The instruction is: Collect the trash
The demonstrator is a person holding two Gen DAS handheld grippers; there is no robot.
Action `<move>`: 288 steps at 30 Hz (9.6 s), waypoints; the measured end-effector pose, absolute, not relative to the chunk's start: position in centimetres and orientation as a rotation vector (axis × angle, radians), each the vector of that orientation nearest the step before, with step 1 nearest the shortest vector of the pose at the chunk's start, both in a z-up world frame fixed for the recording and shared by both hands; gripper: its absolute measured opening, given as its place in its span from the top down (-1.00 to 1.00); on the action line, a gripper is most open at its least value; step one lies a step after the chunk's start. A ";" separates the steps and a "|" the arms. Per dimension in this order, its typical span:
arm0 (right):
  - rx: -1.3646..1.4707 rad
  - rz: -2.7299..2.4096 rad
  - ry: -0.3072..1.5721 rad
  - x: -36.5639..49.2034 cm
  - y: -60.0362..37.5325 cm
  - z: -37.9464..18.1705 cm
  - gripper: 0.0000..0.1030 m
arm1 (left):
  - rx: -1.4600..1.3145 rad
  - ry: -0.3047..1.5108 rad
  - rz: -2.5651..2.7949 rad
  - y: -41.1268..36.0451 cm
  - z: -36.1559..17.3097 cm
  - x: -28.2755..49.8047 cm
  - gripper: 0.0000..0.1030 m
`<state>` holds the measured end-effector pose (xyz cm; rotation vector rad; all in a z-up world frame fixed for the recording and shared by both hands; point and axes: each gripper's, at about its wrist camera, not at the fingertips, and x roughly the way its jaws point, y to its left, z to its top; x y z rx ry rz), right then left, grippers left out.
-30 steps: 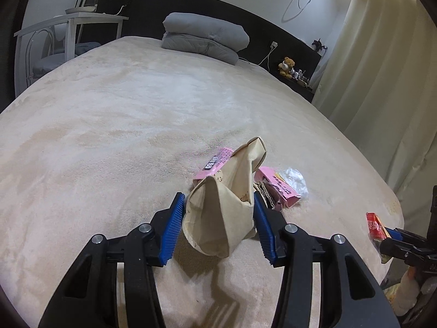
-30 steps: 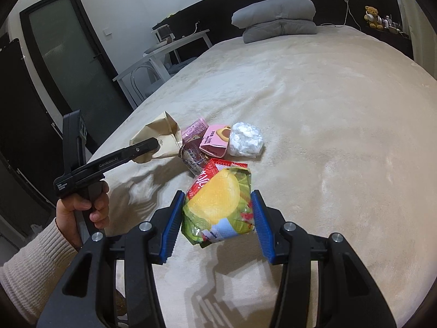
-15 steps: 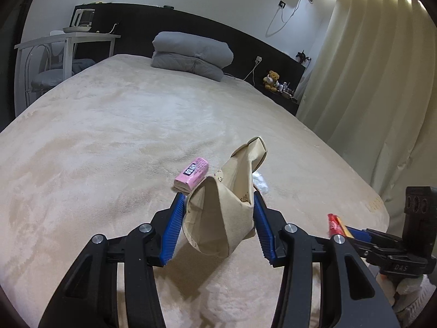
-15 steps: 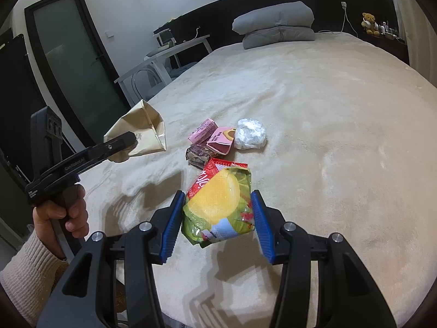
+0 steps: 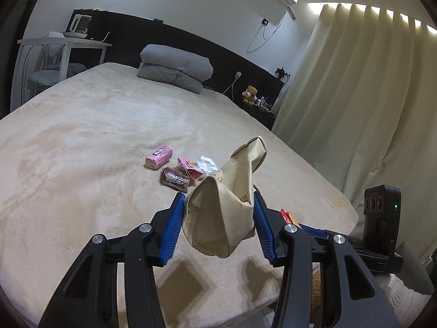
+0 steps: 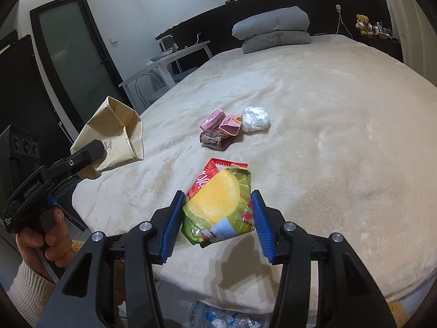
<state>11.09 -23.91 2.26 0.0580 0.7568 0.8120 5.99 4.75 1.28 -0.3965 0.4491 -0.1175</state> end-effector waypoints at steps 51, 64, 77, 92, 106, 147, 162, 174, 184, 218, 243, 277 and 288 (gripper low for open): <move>-0.107 0.824 1.087 -0.1 -24.8 -7.7 0.04 | -0.374 0.969 -0.055 -2.2 -11.7 -3.4 0.07; -0.141 0.775 1.271 1.2 -24.0 -11.8 0.04 | -0.399 1.202 -0.061 -3.0 -16.8 -0.6 0.07; -0.175 0.741 1.386 1.2 -23.3 -14.3 0.04 | -0.410 1.332 -0.040 -3.1 -19.5 0.1 0.06; -0.171 0.714 1.439 1.5 -22.6 -15.6 0.03 | -0.409 1.383 -0.034 -3.0 -20.6 0.1 0.05; -0.117 0.705 1.449 2.5 -23.1 -15.4 -0.19 | -0.392 1.391 -0.025 -2.8 -20.4 0.0 -0.09; -0.122 0.784 0.899 3.1 -25.9 -2.1 -0.19 | -0.238 0.819 -0.130 -2.5 -6.7 -0.5 -0.09; -0.254 0.769 0.811 8.8 -21.6 0.3 -0.19 | -0.124 0.768 -0.083 1.4 -2.8 5.8 -0.09; -0.245 0.757 0.810 16.3 -17.8 0.8 -0.19 | -0.115 0.769 -0.014 7.0 -2.2 13.8 -0.09; -0.122 0.700 0.867 24.5 -15.8 0.4 -0.19 | -0.166 0.762 0.024 11.0 -3.0 20.0 -0.09; 0.162 0.688 1.046 35.0 -14.5 -2.7 0.05 | -0.144 0.861 -0.022 11.2 -8.2 33.7 0.32; 0.085 0.713 0.880 26.7 -18.0 2.4 0.07 | -0.193 0.679 -0.027 8.9 -1.8 24.5 0.39; 0.016 0.746 0.745 8.6 -25.7 2.8 0.07 | -0.241 0.544 -0.126 0.3 0.4 5.0 0.39; -0.017 0.767 0.733 3.4 -27.5 2.0 0.07 | -0.245 0.547 -0.146 -1.7 -0.8 0.4 0.39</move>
